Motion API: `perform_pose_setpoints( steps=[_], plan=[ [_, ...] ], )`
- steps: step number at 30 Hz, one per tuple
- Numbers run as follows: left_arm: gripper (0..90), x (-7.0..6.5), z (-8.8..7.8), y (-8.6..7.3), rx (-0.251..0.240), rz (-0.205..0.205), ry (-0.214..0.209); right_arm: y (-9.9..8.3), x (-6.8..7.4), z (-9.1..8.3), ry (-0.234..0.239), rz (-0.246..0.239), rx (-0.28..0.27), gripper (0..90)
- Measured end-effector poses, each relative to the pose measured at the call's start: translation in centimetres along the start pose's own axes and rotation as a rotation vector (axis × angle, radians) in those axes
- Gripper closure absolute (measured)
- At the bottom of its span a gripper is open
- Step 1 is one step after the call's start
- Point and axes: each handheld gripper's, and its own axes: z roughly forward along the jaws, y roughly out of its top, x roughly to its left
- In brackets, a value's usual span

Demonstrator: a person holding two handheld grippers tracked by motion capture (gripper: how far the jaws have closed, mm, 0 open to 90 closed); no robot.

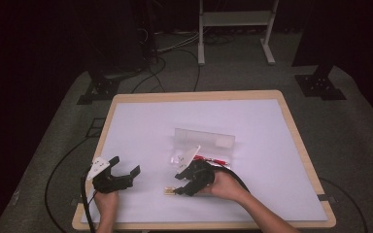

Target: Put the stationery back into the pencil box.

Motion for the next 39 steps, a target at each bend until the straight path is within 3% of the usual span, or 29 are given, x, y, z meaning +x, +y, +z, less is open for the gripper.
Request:
perform_pose_setpoints(
  steps=[20,39],
  plan=[
    [0.0,0.0,0.0,0.0,-0.001,-0.003,-0.004,0.7,-0.3,3.2,0.031,-0.009,0.048,51.1],
    [0.0,0.0,0.0,0.0,0.004,-0.001,0.000,0.8,-0.4,4.1,0.039,-0.014,0.054,53.3]
  ],
)
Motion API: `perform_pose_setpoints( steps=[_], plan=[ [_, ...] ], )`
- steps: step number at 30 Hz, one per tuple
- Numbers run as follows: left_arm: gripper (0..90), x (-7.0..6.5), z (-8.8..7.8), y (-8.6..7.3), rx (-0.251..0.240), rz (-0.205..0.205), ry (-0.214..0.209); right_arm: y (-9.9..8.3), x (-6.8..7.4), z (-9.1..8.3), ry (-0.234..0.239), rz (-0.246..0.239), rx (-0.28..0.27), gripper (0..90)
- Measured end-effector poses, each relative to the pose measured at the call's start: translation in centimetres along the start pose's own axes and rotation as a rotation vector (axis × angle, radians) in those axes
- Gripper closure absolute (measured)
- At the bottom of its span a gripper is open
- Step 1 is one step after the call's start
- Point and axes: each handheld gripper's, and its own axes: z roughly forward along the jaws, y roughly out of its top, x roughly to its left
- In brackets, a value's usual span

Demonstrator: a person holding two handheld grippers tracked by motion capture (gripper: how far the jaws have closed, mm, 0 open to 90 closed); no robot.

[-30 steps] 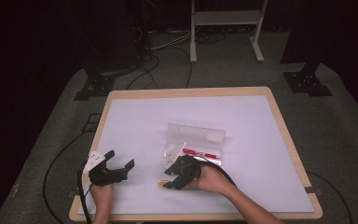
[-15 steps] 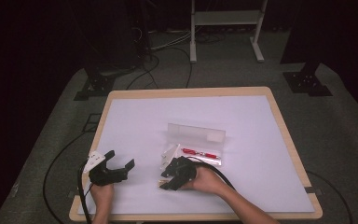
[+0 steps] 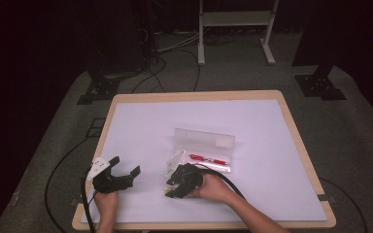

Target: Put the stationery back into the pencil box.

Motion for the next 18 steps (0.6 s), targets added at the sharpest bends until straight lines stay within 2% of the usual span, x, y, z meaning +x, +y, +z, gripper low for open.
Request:
perform_pose_setpoints(
  steps=[12,18],
  plan=[
    [0.0,0.01,-0.04,-0.02,-0.004,0.000,-0.002,-0.07,-0.03,0.23,-0.001,-0.011,0.017,66.4],
    [0.0,-0.01,-0.03,-0.02,-0.002,0.001,-0.001,-0.13,-0.11,0.13,0.006,-0.007,0.017,67.6]
  ],
)
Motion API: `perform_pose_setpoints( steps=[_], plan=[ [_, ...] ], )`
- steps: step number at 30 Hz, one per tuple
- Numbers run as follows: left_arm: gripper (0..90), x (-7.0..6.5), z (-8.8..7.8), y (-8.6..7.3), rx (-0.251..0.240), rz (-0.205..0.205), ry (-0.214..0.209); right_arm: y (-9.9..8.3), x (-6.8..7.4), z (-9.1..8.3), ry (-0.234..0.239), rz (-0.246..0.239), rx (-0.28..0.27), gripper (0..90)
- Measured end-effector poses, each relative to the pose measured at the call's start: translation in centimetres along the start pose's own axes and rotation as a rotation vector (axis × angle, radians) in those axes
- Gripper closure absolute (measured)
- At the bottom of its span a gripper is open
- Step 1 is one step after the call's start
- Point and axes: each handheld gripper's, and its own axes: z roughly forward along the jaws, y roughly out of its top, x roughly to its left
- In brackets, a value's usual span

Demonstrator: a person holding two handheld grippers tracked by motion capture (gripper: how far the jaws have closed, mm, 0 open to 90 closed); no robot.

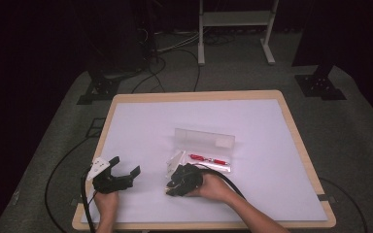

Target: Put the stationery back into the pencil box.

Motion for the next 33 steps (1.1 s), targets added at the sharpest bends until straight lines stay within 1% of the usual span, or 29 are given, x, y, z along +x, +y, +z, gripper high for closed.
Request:
perform_pose_setpoints(
  steps=[5,10,11,13,20,22,25,28,33],
  plan=[
    [0.0,0.0,0.0,0.0,-0.001,-0.001,-0.002,0.0,-0.1,-0.4,-0.004,-0.015,-0.002,67.9],
    [0.0,0.1,0.0,0.0,-0.002,-0.002,-0.002,-0.1,-0.5,-1.2,-0.019,-0.010,-0.005,68.0],
    [0.0,0.1,0.0,0.0,-0.002,-0.002,-0.002,-0.1,-0.6,-1.5,-0.019,0.000,-0.010,68.0],
    [0.0,0.1,0.0,0.0,-0.002,-0.003,-0.002,0.0,-0.8,-1.9,-0.027,0.002,-0.016,68.0],
    [0.0,0.0,0.0,0.0,-0.005,-0.008,-0.001,0.3,-1.5,-3.1,-0.056,0.005,-0.016,68.0],
    [0.0,0.1,0.0,0.0,-0.002,-0.002,-0.002,0.5,-1.8,-3.5,-0.060,0.008,-0.020,68.0],
    [0.0,0.0,0.0,0.0,-0.004,-0.004,-0.002,0.7,-2.1,-3.9,-0.073,0.007,-0.020,68.1],
    [0.0,0.0,0.0,0.0,-0.004,-0.004,-0.004,1.0,-2.4,-4.3,-0.082,0.011,-0.030,68.1],
    [0.0,0.0,0.0,0.0,-0.004,-0.003,-0.004,1.4,-3.0,-4.6,-0.098,0.019,-0.028,68.1]
  ],
)
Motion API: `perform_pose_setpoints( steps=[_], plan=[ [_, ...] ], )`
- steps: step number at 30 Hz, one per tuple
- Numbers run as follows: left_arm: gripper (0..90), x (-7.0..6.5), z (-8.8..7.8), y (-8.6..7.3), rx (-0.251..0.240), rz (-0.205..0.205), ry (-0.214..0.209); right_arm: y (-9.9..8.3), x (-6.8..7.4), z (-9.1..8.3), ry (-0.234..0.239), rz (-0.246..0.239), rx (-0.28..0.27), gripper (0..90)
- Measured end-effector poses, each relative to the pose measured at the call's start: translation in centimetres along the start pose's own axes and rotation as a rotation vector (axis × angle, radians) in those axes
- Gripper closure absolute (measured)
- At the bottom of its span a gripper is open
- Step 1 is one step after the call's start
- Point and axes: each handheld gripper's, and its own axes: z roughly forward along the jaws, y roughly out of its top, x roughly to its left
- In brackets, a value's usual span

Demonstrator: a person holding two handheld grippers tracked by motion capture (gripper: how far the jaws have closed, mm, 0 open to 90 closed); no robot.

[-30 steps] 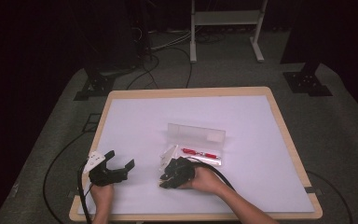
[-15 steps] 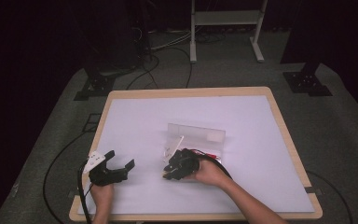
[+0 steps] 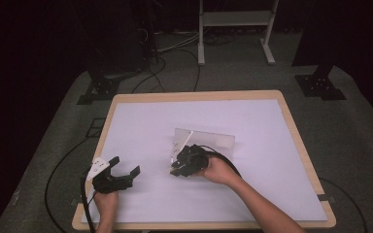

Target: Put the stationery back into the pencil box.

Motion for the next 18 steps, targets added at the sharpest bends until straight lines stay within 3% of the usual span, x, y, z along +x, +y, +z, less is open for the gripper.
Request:
perform_pose_setpoints(
  steps=[18],
  plan=[
    [0.0,0.1,0.0,0.0,0.002,0.004,-0.001,0.4,-2.6,-0.8,-0.069,0.049,-0.007,68.2]
  ],
)
